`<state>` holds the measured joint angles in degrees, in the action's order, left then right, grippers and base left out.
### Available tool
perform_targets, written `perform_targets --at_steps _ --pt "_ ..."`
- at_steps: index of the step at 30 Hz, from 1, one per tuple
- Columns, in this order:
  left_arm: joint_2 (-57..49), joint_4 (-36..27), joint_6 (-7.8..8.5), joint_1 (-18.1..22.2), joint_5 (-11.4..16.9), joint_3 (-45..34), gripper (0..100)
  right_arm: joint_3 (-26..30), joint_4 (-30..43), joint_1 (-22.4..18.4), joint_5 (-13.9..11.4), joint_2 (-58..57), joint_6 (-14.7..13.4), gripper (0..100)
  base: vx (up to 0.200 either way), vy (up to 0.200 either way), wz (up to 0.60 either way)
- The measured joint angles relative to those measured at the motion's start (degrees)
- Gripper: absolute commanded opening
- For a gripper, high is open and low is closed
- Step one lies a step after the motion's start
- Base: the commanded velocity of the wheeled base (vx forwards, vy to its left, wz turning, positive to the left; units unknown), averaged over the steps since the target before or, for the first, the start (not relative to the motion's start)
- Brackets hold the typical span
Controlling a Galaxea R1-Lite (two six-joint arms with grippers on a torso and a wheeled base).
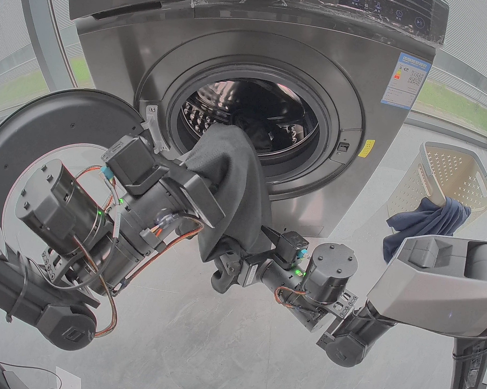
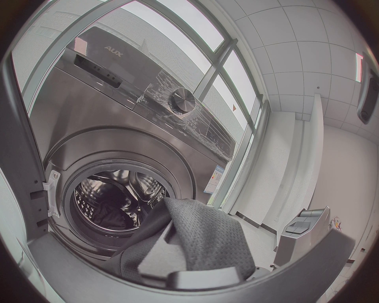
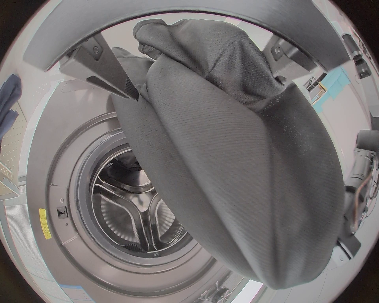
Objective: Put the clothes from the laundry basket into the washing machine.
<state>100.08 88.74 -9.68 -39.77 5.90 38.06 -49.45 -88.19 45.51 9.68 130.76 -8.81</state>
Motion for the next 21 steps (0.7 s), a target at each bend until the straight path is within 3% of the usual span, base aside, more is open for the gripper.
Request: perform_targets --at_steps 11,21 --pt "-0.2 0.0 0.0 -0.9 0.0 -0.8 0 -5.3 0.6 -5.7 0.7 2.8 0.3 100 0.0 0.0 0.0" --pt "-0.2 0.0 0.05 -1.3 -0.1 -1.0 0 -6.2 0.7 -6.8 0.9 3.0 0.4 100 0.0 0.0 0.0"
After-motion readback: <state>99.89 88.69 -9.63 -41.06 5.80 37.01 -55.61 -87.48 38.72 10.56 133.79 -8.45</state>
